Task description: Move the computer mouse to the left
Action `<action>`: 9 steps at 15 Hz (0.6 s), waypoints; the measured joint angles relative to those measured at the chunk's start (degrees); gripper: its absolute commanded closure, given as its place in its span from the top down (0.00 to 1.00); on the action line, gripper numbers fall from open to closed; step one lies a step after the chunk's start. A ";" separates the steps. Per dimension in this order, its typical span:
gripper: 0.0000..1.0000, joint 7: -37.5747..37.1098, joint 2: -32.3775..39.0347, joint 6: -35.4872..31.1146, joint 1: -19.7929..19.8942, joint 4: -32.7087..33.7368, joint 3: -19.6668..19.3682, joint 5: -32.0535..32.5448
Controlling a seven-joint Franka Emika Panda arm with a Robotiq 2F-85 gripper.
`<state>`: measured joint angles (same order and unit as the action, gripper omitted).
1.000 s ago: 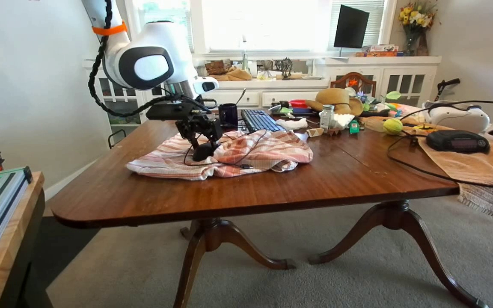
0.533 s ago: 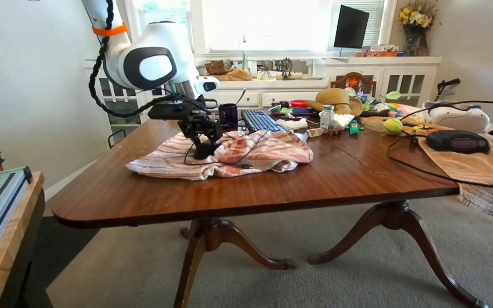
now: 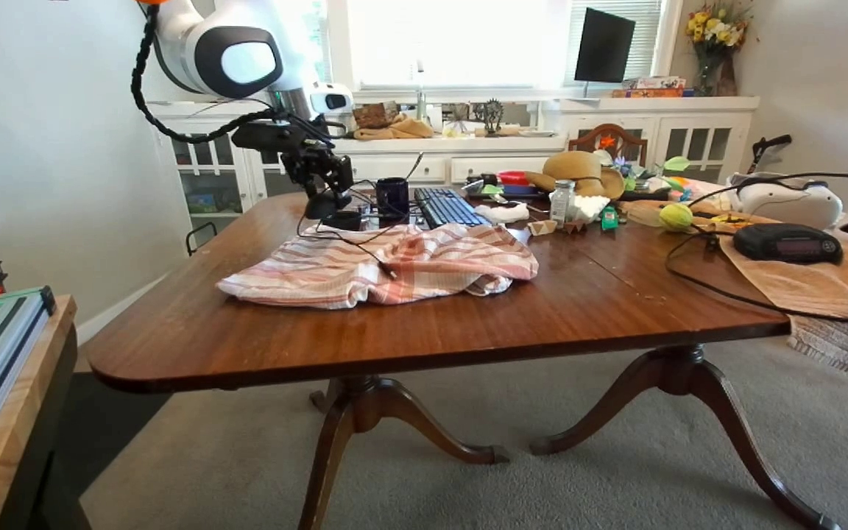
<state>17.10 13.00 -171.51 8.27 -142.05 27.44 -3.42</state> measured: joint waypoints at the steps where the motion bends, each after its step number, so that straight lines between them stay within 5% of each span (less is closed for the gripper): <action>1: 0.42 0.01 -1.13 2.00 0.32 0.27 1.12 -0.88; 5: 0.42 -0.14 -3.82 7.24 -0.93 2.05 2.35 -2.19; 9: 0.42 -7.96 -3.45 7.66 -10.36 4.74 -3.68 -1.74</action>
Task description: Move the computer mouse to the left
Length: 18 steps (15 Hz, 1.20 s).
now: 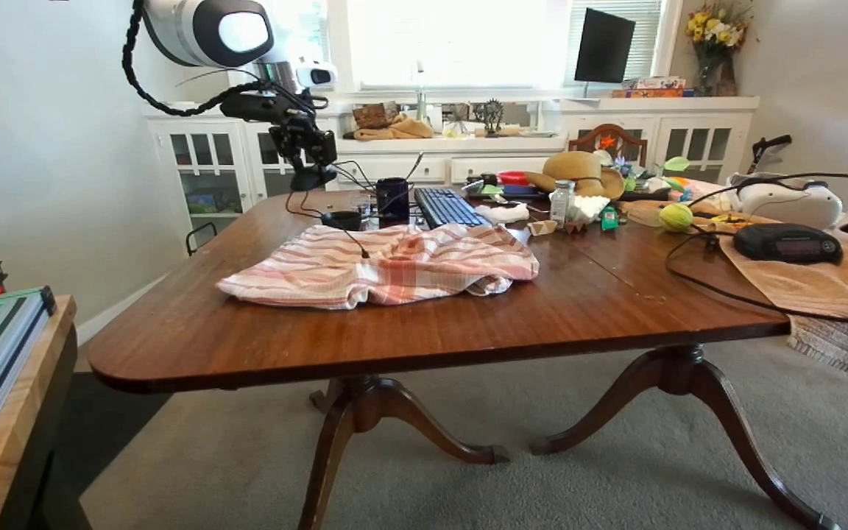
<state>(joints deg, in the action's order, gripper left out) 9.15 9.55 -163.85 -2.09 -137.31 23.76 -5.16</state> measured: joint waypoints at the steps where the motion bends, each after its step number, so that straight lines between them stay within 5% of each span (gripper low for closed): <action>1: 0.42 -3.60 0.53 0.00 -2.63 0.67 -1.62 0.88; 9: 0.42 -29.53 12.03 -0.22 -20.12 7.87 -9.84 14.50; 14: 0.42 -30.41 20.32 -0.32 -27.42 13.81 -13.01 14.64; 18: 0.42 -29.33 23.04 -0.43 -28.64 16.66 -13.68 14.56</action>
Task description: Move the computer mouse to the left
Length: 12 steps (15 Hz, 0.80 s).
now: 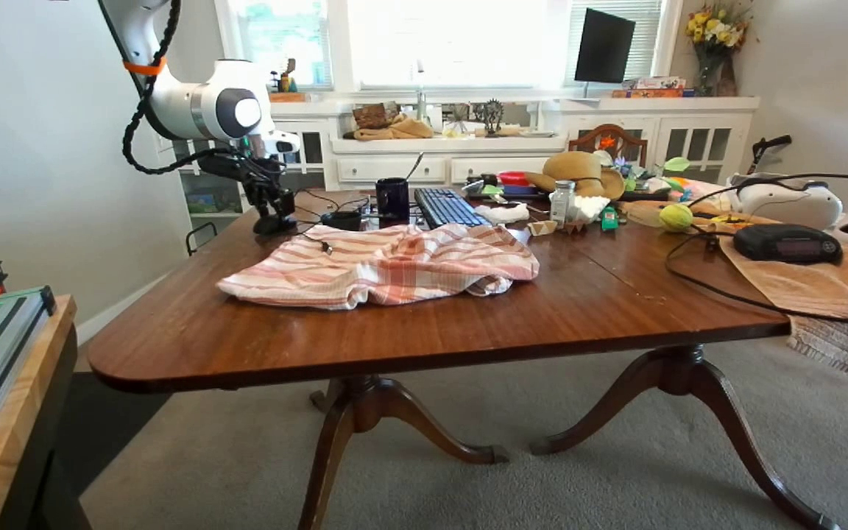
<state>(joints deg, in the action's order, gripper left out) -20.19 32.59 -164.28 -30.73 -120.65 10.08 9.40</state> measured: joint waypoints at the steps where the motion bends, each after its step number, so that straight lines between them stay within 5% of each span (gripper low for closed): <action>1: 0.88 0.40 0.18 0.00 0.00 0.30 -0.01 -0.06; 4: 1.00 1.88 0.69 0.02 -0.12 0.85 -0.20 -0.07; 12: 1.00 4.94 -1.94 2.76 -8.16 0.85 -7.59 7.48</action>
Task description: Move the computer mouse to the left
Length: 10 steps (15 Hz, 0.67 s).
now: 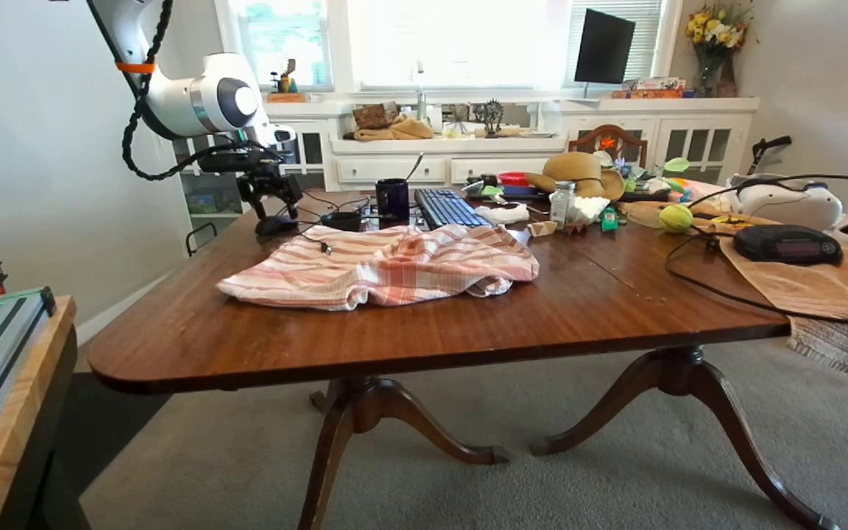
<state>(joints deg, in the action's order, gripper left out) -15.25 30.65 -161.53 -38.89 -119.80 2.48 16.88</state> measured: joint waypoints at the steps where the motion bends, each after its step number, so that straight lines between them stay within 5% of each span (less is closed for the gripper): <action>1: 1.00 -0.01 -1.40 1.31 -1.13 -0.27 -0.80 0.94; 5: 1.00 -1.00 -8.66 8.45 -3.42 -1.69 -2.34 5.27; 10: 1.00 -5.22 -19.42 14.16 -0.64 -6.07 -2.46 9.47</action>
<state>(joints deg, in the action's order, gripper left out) -20.47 11.23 -147.37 -39.53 -125.87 0.02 26.36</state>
